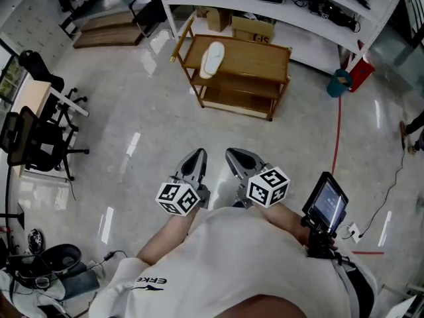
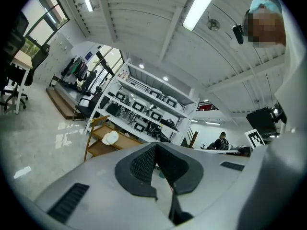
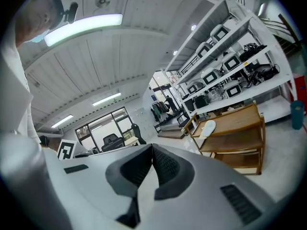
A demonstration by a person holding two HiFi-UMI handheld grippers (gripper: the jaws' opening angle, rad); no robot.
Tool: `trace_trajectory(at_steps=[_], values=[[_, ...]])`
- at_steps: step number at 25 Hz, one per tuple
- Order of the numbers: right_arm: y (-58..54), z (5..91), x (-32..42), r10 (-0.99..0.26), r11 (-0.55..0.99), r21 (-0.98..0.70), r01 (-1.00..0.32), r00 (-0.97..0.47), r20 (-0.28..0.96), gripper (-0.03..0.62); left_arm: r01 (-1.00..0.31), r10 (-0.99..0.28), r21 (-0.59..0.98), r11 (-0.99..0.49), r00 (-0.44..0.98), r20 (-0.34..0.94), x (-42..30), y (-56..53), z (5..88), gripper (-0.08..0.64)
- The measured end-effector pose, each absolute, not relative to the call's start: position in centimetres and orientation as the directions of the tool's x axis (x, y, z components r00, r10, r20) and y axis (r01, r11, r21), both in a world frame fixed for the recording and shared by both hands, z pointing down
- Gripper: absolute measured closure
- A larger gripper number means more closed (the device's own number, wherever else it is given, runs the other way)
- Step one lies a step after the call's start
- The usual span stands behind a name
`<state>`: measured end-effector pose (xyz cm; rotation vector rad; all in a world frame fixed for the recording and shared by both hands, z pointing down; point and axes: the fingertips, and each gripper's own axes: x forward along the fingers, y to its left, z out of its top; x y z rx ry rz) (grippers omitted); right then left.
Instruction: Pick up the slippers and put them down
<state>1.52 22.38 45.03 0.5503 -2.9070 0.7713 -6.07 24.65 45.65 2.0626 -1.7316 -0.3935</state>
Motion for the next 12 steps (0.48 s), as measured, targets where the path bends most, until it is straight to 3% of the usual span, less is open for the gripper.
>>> trace_trajectory(at_steps=[12], values=[[15.8,44.1,2.0,-0.276,0.813,-0.519,-0.265,-0.959,0.057,0.588,-0.840,-0.977,0.516,-0.165,0.211,0.030,-5.1,18.0,45.4,0.557]])
